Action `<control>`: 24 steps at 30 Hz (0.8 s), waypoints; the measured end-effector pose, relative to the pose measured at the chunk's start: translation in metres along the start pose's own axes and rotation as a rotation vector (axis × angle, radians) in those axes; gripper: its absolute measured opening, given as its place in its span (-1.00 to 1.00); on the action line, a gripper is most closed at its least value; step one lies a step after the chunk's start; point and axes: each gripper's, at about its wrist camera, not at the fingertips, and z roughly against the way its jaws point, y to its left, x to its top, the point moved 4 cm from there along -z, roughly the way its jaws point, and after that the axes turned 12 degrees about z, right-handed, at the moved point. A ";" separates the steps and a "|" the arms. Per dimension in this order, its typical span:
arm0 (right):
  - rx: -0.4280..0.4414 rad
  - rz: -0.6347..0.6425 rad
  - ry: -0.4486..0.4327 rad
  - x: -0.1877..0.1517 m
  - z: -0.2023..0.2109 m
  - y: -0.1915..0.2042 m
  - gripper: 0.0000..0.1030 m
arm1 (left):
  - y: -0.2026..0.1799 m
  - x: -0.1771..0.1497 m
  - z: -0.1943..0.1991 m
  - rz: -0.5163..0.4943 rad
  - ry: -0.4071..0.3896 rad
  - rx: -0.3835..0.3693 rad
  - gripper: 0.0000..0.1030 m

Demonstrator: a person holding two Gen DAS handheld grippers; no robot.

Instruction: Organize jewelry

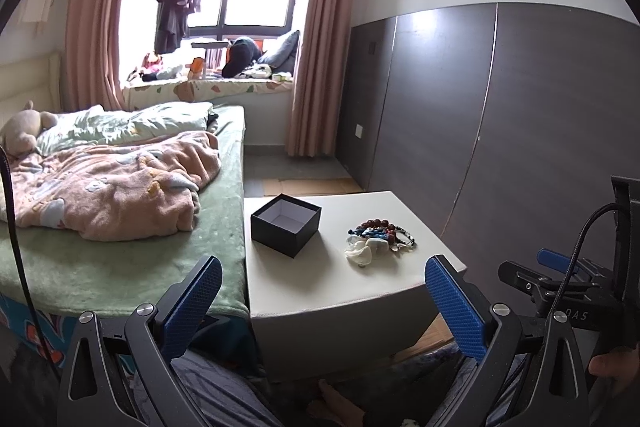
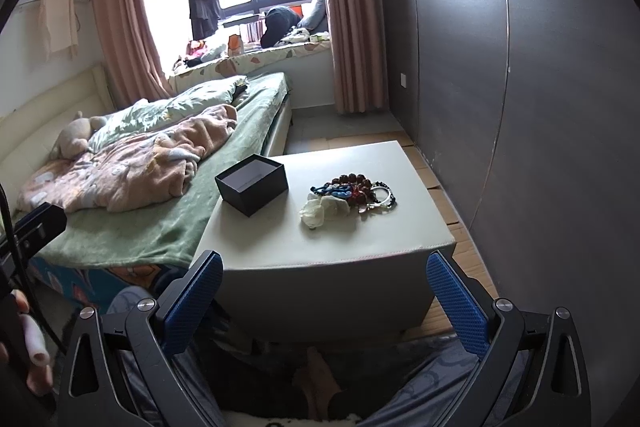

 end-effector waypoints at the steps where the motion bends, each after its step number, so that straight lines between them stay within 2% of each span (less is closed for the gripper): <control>1: 0.002 -0.005 -0.004 0.000 0.001 -0.001 0.99 | 0.000 0.000 0.000 -0.002 0.002 0.000 0.97; 24: -0.001 -0.013 -0.015 -0.001 0.006 -0.001 0.99 | -0.006 0.001 -0.003 -0.010 0.017 -0.009 0.97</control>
